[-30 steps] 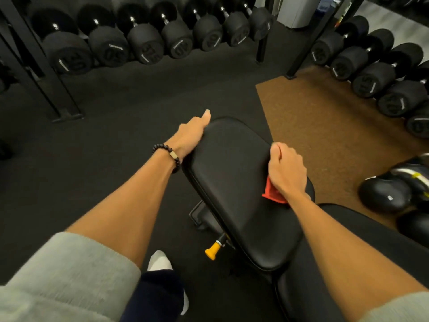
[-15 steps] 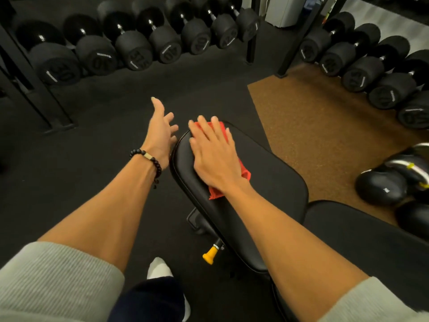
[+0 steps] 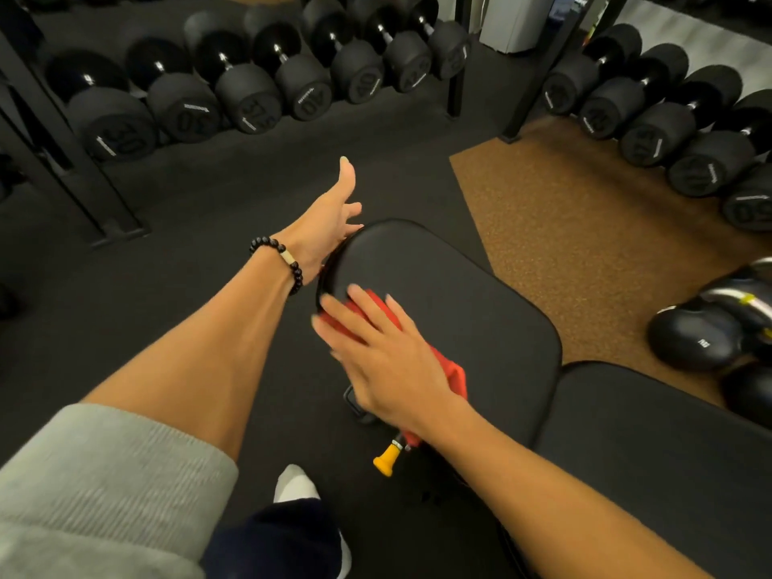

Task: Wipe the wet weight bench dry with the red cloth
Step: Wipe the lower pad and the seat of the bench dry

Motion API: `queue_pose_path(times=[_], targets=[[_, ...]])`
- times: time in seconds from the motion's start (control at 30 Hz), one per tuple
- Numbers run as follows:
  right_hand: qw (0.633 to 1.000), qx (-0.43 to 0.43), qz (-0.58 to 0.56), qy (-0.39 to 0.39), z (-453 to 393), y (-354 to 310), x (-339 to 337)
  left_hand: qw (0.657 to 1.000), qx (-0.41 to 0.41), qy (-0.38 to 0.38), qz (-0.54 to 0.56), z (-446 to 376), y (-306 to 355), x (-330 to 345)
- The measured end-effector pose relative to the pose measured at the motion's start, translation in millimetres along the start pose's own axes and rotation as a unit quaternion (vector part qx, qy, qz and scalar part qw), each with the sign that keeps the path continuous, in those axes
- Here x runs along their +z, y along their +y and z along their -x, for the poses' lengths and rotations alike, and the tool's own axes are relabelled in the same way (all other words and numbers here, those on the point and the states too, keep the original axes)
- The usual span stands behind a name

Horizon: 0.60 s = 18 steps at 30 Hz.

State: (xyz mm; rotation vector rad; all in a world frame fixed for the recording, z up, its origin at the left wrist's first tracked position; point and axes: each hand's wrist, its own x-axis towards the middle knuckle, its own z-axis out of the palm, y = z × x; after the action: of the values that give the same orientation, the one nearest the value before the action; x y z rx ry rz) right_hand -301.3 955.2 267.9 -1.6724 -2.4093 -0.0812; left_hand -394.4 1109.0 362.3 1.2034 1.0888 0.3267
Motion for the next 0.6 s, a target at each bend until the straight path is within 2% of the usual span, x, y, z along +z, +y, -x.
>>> queue_pose_path(times=[0.1, 0.17, 0.23, 0.33, 0.4, 0.47, 0.53, 0.6], targets=[[0.997, 0.071, -0.028, 0.009, -54, -9, -9, 0.994, -0.001, 0.028, -0.109, 11, 20, -2], [0.994, 0.103, -0.025, 0.01, -52, -17, -10, 0.985, -0.02, 0.054, -0.165, 13, 23, -3], [0.996, 0.089, 0.0, -0.008, -18, -25, -8, 0.971, -0.019, 0.075, -0.226, 12, 17, -2], [0.996, 0.031, 0.052, -0.067, 66, -18, -2, 0.951, 0.055, 0.138, -0.271, 3, -5, 9], [0.995, 0.012, 0.055, -0.085, 110, -3, -1, 0.947, 0.076, 0.172, -0.259, -8, -26, 17], [0.996, 0.006, 0.034, -0.085, 119, 6, -2, 0.969, 0.06, 0.171, -0.17, -15, -39, 18], [0.998, 0.025, 0.01, -0.056, 89, 3, -3, 0.991, 0.025, 0.123, -0.044, -16, -39, 13], [0.997, 0.08, -0.02, -0.01, 39, -5, -2, 0.998, 0.007, 0.054, 0.009, -15, -34, 4]])
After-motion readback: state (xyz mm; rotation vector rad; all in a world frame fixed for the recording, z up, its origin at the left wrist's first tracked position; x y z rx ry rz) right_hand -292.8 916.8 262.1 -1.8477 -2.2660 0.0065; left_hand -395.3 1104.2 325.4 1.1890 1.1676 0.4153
